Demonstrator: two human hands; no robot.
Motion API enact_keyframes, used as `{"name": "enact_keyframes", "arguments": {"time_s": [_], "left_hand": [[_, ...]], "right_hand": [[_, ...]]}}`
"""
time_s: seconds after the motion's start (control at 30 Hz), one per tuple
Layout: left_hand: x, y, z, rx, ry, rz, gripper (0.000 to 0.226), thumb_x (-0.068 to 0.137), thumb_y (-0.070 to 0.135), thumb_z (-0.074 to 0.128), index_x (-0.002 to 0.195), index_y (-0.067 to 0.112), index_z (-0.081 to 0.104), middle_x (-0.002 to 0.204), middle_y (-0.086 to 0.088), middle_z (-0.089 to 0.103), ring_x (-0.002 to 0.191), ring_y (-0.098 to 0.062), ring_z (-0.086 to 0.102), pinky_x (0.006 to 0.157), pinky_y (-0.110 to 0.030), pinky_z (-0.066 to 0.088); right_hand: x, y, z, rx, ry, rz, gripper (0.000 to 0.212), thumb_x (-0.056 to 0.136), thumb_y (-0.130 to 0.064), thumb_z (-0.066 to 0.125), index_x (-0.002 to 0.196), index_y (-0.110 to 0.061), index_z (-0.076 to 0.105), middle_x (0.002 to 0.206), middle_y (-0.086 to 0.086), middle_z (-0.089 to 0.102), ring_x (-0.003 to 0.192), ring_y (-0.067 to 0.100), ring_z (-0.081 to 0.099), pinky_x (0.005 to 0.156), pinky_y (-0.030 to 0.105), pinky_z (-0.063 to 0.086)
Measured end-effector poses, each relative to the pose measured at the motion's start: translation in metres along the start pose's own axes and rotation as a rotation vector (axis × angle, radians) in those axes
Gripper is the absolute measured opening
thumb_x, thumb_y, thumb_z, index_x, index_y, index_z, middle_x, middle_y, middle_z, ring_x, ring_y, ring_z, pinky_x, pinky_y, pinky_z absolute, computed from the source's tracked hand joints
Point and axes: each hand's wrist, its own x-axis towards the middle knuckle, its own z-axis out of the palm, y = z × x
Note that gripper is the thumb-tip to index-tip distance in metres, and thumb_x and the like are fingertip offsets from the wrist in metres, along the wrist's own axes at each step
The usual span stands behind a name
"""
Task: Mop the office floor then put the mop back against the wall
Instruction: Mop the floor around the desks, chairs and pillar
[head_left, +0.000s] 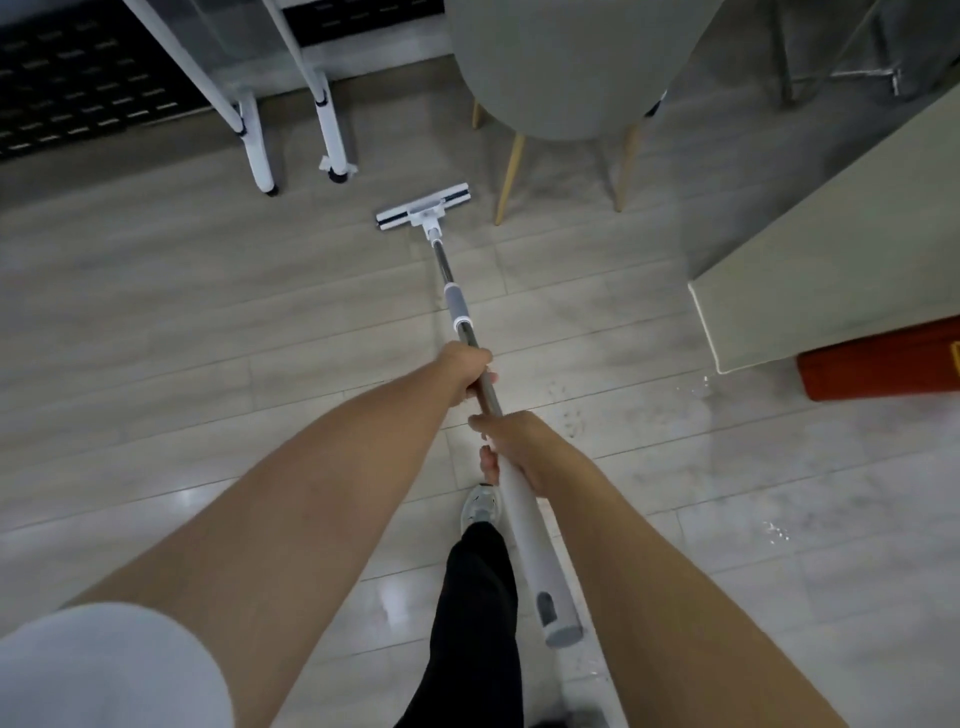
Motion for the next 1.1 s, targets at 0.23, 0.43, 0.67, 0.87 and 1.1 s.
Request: {"name": "enact_keyframes", "arguments": {"time_s": [0.23, 0.43, 0.67, 0.87, 1.1], "left_hand": [[-0.035, -0.057, 0.024, 0.118, -0.094, -0.075, 0.018, 0.096, 0.012, 0.058, 0.111, 0.002, 0.056, 0.091, -0.017, 0.069, 0.076, -0.027, 0.069, 0.064, -0.035, 0.059], [-0.077, -0.128, 0.063, 0.242, -0.047, -0.069, 0.013, 0.101, 0.015, 0.04, 0.11, 0.007, 0.046, 0.077, -0.011, 0.064, 0.073, -0.027, 0.064, 0.081, -0.04, 0.057], [-0.176, -0.251, 0.132, 0.386, 0.024, 0.048, 0.027, 0.101, 0.024, 0.053, 0.118, 0.004, 0.052, 0.09, -0.013, 0.065, 0.077, -0.027, 0.065, 0.053, -0.031, 0.051], [-0.267, -0.351, 0.194, 0.346, -0.026, 0.079, 0.025, 0.097, 0.025, 0.06, 0.108, 0.004, 0.059, 0.087, -0.011, 0.066, 0.074, -0.025, 0.065, 0.061, -0.033, 0.056], [-0.319, -0.393, 0.217, 0.12, -0.093, 0.014, 0.032, 0.095, 0.019, 0.062, 0.123, 0.015, 0.048, 0.105, -0.012, 0.064, 0.088, -0.025, 0.065, 0.076, -0.042, 0.06]], "right_hand": [[-0.011, 0.078, 0.002, -0.173, 0.126, -0.001, 0.041, 0.087, -0.043, 0.047, 0.094, -0.004, 0.06, 0.053, 0.007, 0.058, 0.045, 0.024, 0.055, 0.061, 0.034, 0.057], [-0.025, 0.143, -0.005, -0.345, 0.144, 0.119, 0.051, 0.103, -0.048, 0.033, 0.108, -0.004, 0.059, 0.062, 0.01, 0.061, 0.035, 0.02, 0.053, 0.039, 0.015, 0.043], [-0.076, 0.301, -0.042, -0.395, 0.079, 0.039, 0.058, 0.106, -0.051, 0.03, 0.123, -0.004, 0.059, 0.053, 0.009, 0.057, 0.033, 0.019, 0.053, 0.043, 0.019, 0.048], [-0.146, 0.427, -0.086, -0.332, 0.024, -0.062, 0.03, 0.106, -0.033, 0.043, 0.118, -0.009, 0.057, 0.069, 0.006, 0.05, 0.056, 0.02, 0.05, 0.057, 0.032, 0.049], [-0.185, 0.476, -0.094, -0.32, 0.071, -0.002, 0.041, 0.104, -0.039, 0.037, 0.092, -0.004, 0.055, 0.056, 0.011, 0.055, 0.058, 0.025, 0.054, 0.09, 0.044, 0.056]]}}
